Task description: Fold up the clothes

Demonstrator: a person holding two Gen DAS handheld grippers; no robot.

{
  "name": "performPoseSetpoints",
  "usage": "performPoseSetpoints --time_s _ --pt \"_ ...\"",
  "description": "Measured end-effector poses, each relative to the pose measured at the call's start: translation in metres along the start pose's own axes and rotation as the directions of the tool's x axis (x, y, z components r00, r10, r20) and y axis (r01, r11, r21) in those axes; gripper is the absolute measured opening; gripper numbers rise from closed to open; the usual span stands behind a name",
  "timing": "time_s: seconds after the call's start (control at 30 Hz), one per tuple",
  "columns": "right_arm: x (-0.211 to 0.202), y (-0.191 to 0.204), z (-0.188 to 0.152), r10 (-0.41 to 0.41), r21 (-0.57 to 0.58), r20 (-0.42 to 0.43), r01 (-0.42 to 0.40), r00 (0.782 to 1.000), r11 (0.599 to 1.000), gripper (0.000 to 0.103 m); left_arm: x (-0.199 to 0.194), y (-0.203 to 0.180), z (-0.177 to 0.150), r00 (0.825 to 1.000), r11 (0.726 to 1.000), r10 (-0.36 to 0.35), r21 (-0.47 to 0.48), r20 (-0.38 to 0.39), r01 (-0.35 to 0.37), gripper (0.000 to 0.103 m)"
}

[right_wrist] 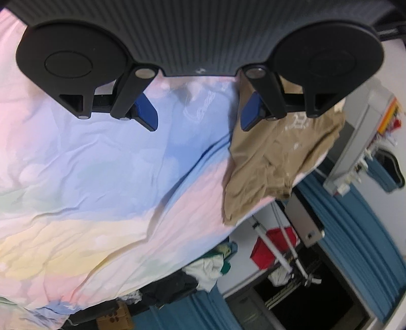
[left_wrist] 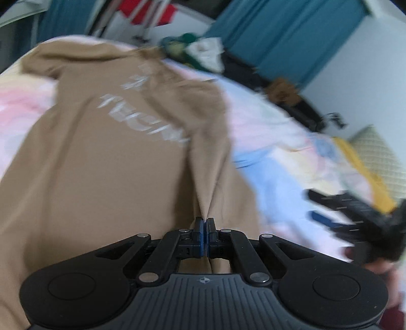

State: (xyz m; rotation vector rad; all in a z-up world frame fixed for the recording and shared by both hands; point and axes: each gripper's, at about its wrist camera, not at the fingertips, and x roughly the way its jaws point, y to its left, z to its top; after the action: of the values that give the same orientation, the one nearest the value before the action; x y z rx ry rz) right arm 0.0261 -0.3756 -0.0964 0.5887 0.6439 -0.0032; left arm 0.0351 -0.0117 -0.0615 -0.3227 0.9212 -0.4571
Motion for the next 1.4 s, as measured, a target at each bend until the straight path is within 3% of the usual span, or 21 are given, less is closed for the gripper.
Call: performPoseSetpoints --time_s 0.13,0.2,0.27,0.33,0.43,0.57,0.67,0.83,0.9,0.97,1.0,1.03,1.1,1.17,1.23,1.3,1.4 --pt "0.009 0.006 -0.006 0.029 -0.013 -0.058 -0.030 0.998 0.999 0.074 0.016 0.020 -0.004 0.999 0.999 0.027 -0.035 -0.042 -0.028 0.003" --pt "0.012 0.011 -0.008 0.036 -0.022 -0.071 -0.038 0.997 0.999 0.074 0.015 0.022 -0.005 0.999 0.999 0.018 -0.037 -0.045 -0.020 0.011" --pt "0.013 0.015 -0.010 0.041 -0.032 -0.080 -0.044 0.996 0.999 0.074 0.007 0.020 -0.007 0.999 1.000 0.012 -0.021 -0.040 -0.013 0.026" --pt "0.014 0.018 -0.011 0.051 -0.036 -0.089 -0.054 0.995 0.998 0.074 -0.004 0.014 -0.014 0.999 1.000 0.001 0.031 -0.040 0.001 0.032" --pt "0.018 0.018 -0.012 0.092 -0.014 -0.120 -0.095 0.988 0.995 0.074 -0.018 -0.004 -0.029 0.996 0.978 -0.003 0.208 -0.094 0.022 0.044" --pt "0.029 0.020 -0.015 0.180 0.028 -0.196 -0.178 0.964 0.984 0.074 -0.025 -0.036 -0.064 0.986 0.874 0.027 0.482 -0.162 0.055 0.057" --pt "0.037 0.021 -0.018 0.245 0.064 -0.249 -0.237 0.937 0.969 0.074 -0.016 -0.057 -0.087 0.977 0.776 0.055 0.624 -0.206 0.088 0.058" --pt "0.054 0.041 -0.035 0.299 0.028 -0.388 -0.314 0.871 0.949 0.074 0.004 -0.080 -0.119 0.970 0.627 0.147 0.777 -0.194 0.060 0.057" --pt "0.059 0.050 -0.043 0.285 -0.013 -0.441 -0.323 0.851 0.946 0.074 0.010 -0.084 -0.128 0.970 0.576 0.179 0.817 -0.165 0.032 0.048" --pt "0.056 0.058 -0.049 0.238 -0.078 -0.456 -0.305 0.857 0.949 0.067 0.011 -0.085 -0.130 0.973 0.555 0.194 0.832 -0.126 -0.002 0.027" --pt "0.053 0.062 -0.051 0.216 -0.109 -0.452 -0.294 0.865 0.950 0.056 0.010 -0.084 -0.129 0.975 0.556 0.192 0.831 -0.112 -0.014 0.020" --pt "0.049 0.064 -0.053 0.192 -0.137 -0.448 -0.279 0.873 0.950 0.038 0.006 -0.081 -0.125 0.980 0.581 0.171 0.813 -0.106 -0.014 0.007" --pt "0.040 0.067 -0.056 0.144 -0.183 -0.438 -0.245 0.887 0.952 0.010 -0.006 -0.072 -0.113 0.990 0.645 0.104 0.764 -0.098 0.008 0.003" --pt "0.029 0.064 -0.052 0.123 -0.192 -0.424 -0.221 0.897 0.956 0.007 -0.024 -0.061 -0.100 0.996 0.706 0.013 0.707 -0.087 0.053 0.003" --pt "0.015 0.059 -0.045 0.118 -0.175 -0.404 -0.203 0.907 0.963 0.005 -0.043 -0.052 -0.088 0.995 0.738 -0.068 0.667 -0.077 0.102 0.002" --pt "0.000 0.055 -0.038 0.108 -0.163 -0.394 -0.185 0.913 0.969 0.005 -0.057 -0.046 -0.083 0.987 0.739 -0.134 0.656 -0.084 0.156 0.002" --pt "-0.016 0.053 -0.032 0.066 -0.194 -0.382 -0.150 0.922 0.969 0.005 -0.065 -0.050 -0.086 0.976 0.695 -0.176 0.686 -0.132 0.218 0.003"
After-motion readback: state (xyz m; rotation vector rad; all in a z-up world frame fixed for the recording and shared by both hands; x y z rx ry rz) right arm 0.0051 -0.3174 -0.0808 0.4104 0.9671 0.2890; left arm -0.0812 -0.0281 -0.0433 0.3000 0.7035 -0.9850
